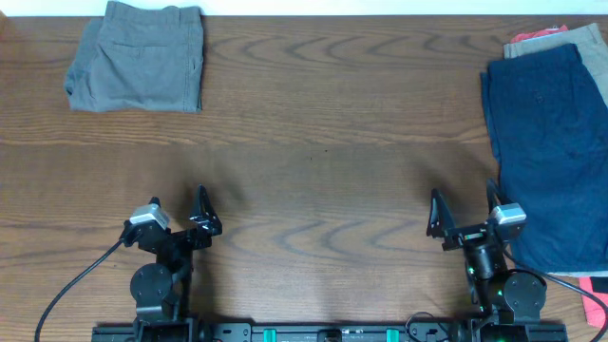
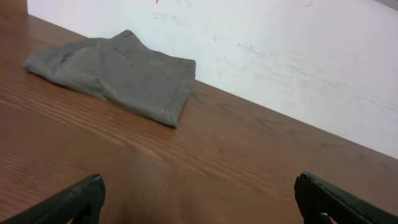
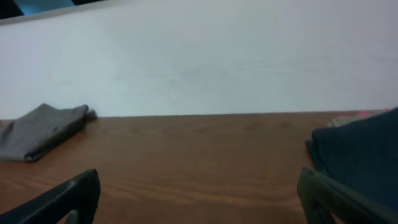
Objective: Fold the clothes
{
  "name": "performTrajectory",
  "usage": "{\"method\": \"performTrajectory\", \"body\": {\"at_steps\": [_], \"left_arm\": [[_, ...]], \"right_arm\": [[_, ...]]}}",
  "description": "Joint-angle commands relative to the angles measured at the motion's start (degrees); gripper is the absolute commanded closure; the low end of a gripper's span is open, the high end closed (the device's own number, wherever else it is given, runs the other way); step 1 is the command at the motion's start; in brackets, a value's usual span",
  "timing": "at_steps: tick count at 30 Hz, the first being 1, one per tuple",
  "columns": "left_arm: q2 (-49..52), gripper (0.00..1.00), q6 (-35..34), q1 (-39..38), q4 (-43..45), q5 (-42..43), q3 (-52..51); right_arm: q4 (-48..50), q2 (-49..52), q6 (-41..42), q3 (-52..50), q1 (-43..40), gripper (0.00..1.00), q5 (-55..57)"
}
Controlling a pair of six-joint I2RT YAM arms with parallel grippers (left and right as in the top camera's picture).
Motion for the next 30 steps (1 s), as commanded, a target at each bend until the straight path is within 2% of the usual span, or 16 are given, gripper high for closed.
{"method": "performTrajectory", "body": {"at_steps": [1, 7, 30], "left_arm": [[-0.3, 0.02, 0.5, -0.1, -2.0, -1.2, -1.0], [-0.3, 0.02, 0.5, -0.1, -2.0, -1.2, -1.0], [-0.3, 0.02, 0.5, -0.1, -2.0, -1.2, -1.0]], "right_arm": [[-0.1, -0.4, -5.7, -0.1, 0.9, 0.01, -0.7], [-7.5, -0.4, -7.6, -0.1, 0.9, 0.01, -0.5], [-7.4, -0.4, -7.8, -0.1, 0.9, 0.01, -0.5]]}}
